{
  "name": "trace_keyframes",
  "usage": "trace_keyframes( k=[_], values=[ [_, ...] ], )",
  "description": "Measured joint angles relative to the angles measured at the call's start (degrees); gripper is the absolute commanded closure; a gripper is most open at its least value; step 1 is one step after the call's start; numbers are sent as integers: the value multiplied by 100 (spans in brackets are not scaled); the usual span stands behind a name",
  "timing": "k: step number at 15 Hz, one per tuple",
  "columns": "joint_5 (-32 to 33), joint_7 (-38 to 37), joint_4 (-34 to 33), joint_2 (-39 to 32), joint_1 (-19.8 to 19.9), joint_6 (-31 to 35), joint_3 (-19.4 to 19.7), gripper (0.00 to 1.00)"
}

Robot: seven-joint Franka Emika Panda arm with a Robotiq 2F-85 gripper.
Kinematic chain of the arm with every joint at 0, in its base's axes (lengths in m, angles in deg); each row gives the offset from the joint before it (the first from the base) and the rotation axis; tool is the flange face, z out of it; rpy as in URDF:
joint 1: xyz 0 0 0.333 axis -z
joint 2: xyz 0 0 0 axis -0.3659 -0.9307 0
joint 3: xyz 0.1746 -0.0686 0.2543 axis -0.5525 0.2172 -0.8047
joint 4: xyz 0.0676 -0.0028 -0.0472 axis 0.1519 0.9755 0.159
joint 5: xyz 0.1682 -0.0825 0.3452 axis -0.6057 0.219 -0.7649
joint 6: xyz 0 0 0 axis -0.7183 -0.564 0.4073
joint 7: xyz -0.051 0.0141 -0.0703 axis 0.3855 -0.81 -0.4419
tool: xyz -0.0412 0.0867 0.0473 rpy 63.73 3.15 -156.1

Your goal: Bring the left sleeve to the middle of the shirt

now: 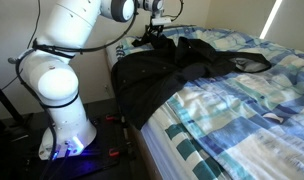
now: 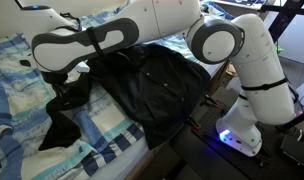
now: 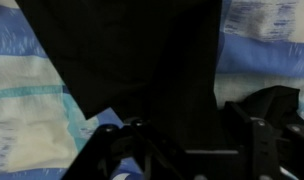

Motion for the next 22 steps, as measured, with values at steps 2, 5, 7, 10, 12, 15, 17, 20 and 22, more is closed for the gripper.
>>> trace_keyframes(
  k=[2,5,7,10,12,15,17,20,22],
  values=[
    [0,0,-169,-81,-33,-104,0,69],
    [0,0,-313,-163,-62,-140,0,93],
    [0,0,-387,-209,-74,-165,0,100],
    [0,0,-465,-261,-85,-197,0,100],
    [0,-27,-510,-286,-95,-212,6,100],
    [9,-218,-558,-298,-144,-212,65,100],
    [65,-460,-601,-305,-221,-196,167,100],
    [165,-844,-596,-196,-249,-81,330,100],
    [165,-1046,-511,41,-174,-60,429,100]
  ],
)
